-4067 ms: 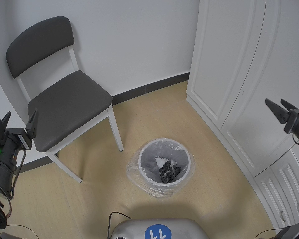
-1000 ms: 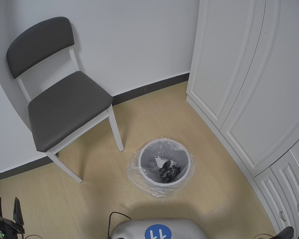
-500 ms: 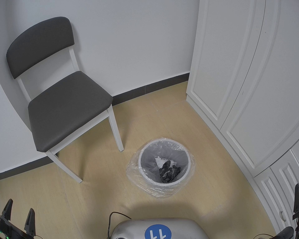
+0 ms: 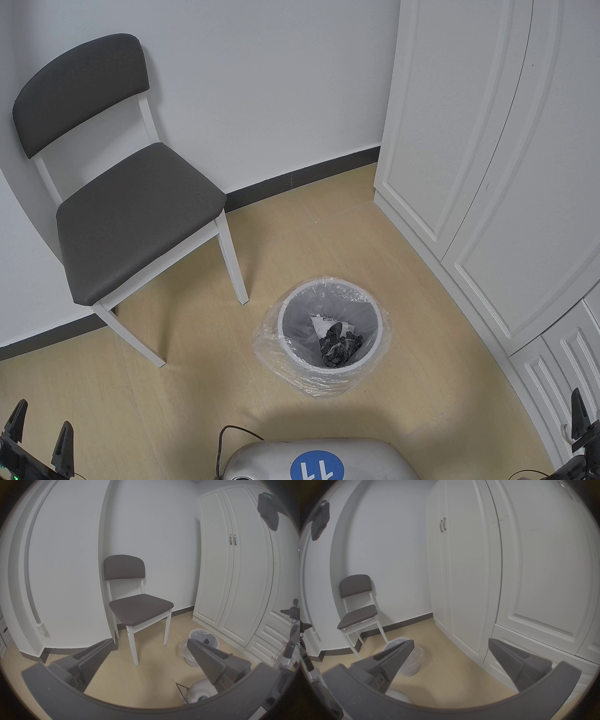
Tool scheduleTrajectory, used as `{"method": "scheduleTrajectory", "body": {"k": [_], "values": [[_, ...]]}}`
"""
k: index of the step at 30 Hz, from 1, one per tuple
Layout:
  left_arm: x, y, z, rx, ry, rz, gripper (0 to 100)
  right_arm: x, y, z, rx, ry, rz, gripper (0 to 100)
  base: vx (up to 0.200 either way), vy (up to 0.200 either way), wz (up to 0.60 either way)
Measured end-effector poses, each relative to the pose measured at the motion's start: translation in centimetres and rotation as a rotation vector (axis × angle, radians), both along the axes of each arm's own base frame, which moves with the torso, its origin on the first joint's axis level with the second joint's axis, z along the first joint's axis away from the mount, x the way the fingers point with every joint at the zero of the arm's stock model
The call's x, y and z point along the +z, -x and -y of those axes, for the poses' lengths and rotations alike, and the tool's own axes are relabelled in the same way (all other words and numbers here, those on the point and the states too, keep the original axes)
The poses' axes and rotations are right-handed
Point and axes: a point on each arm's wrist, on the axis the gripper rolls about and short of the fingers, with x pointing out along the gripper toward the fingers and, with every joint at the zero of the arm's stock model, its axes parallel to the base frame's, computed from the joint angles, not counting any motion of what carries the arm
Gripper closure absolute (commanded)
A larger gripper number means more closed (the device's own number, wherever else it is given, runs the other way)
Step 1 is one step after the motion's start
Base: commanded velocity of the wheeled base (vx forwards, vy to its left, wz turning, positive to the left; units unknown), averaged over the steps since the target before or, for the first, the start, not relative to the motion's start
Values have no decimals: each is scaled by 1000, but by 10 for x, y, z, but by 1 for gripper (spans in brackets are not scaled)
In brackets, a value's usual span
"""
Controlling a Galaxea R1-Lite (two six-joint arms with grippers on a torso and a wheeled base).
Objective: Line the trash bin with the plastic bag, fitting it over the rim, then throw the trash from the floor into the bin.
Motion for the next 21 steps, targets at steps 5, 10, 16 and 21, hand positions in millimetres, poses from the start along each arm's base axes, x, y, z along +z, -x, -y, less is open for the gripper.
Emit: {"method": "scheduleTrajectory", "body": {"k": [5,10,16,21], "values": [[0,0,0,-1,-13,0,0,0,0,-2,75,13,-5,0,0,0,0],[0,0,0,-2,-19,-1,0,-3,0,-4,165,100,-34,0,0,0,0],[0,0,0,-2,-19,-1,0,-6,-1,-3,149,85,-68,0,0,0,0],[0,0,0,-2,-18,-2,0,-7,-1,-3,142,67,-78,0,0,0,0]]}}
